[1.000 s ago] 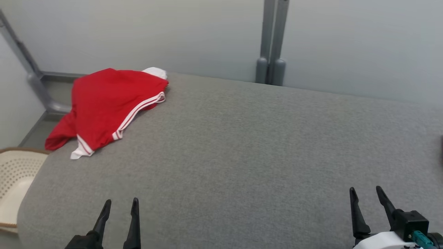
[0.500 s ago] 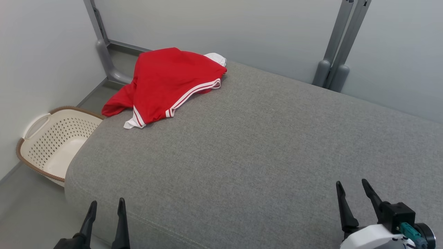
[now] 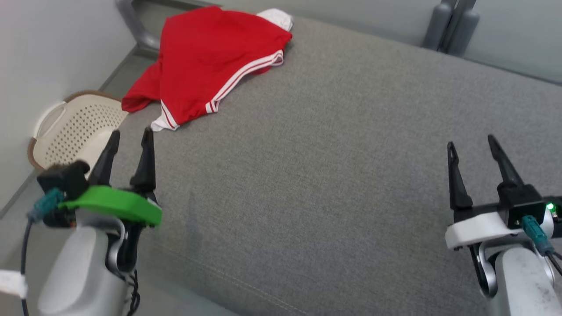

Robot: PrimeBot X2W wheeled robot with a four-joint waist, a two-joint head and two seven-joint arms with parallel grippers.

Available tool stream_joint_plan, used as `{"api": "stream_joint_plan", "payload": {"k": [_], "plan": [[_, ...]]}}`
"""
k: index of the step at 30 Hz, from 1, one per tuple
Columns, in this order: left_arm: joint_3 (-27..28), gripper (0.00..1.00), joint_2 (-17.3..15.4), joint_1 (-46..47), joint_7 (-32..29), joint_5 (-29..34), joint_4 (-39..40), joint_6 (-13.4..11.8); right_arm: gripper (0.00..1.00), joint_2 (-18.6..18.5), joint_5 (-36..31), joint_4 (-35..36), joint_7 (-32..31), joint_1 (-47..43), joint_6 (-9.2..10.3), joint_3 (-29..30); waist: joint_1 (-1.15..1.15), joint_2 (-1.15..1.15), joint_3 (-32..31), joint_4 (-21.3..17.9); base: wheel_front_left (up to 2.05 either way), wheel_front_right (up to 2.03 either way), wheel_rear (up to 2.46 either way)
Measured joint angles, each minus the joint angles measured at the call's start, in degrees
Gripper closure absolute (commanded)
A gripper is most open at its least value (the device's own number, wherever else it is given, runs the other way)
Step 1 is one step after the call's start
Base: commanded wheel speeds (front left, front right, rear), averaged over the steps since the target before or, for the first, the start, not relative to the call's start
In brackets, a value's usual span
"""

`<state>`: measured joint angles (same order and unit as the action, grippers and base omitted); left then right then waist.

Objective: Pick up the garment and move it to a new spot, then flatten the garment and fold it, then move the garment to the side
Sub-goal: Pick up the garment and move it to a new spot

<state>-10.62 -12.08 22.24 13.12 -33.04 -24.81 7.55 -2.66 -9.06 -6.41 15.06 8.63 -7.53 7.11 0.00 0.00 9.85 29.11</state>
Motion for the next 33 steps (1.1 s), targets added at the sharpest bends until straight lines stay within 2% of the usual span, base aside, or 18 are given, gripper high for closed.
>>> {"api": "stream_joint_plan", "payload": {"k": [5,7,11,16,24,25,26,33], "plan": [[-6.6,0.0,-3.9,12.9,-1.7,-10.9,-7.0,0.0,0.0,-0.1,-3.4,1.8,0.0,4.7,0.0,0.6,0.0,0.0,8.3,-0.5,0.0,0.0,0.0],[-10.0,0.0,-5.8,16.7,-2.5,-13.0,-9.7,0.0,0.0,-0.3,-4.3,2.2,0.0,5.7,0.0,0.4,0.0,0.0,11.7,-1.1,0.0,0.0,0.0],[-12.8,0.0,-7.3,22.9,-4.0,-19.5,-17.0,0.0,0.0,-0.8,-5.2,3.3,0.0,6.3,0.0,0.1,0.01,0.0,18.1,-2.8,0.0,0.0,0.0],[-13.8,0.0,-9.8,28.6,-5.1,-24.4,-25.5,0.0,0.0,-1.5,-5.7,6.7,0.2,7.0,-0.01,-0.4,0.01,0.0,23.8,-5.2,0.0,0.0,0.0],[-17.4,0.0,-10.5,32.7,-9.1,-28.4,-34.3,0.0,0.0,-2.4,-5.6,12.4,-1.4,6.8,-0.02,-0.9,0.0,0.0,28.5,-9.0,0.0,0.0,0.0],[-17.8,0.68,-10.7,33.0,-9.6,-28.8,-34.8,0.0,0.0,-2.5,-5.4,12.7,-1.7,6.7,-0.02,-0.9,0.0,0.0,28.7,-9.3,0.0,0.0,0.0],[-18.1,1.0,-10.9,33.2,-10.1,-29.3,-35.0,0.0,0.0,-2.7,-5.3,12.8,-1.8,6.6,-0.02,-0.9,0.0,0.0,28.7,-9.5,0.0,0.0,0.0],[-22.4,1.0,-12.3,32.9,-10.9,-30.6,-33.8,0.0,0.0,-2.5,-3.5,10.0,-1.5,5.8,0.04,-0.8,0.0,0.0,26.2,-9.6,0.0,0.0,0.0]]}}
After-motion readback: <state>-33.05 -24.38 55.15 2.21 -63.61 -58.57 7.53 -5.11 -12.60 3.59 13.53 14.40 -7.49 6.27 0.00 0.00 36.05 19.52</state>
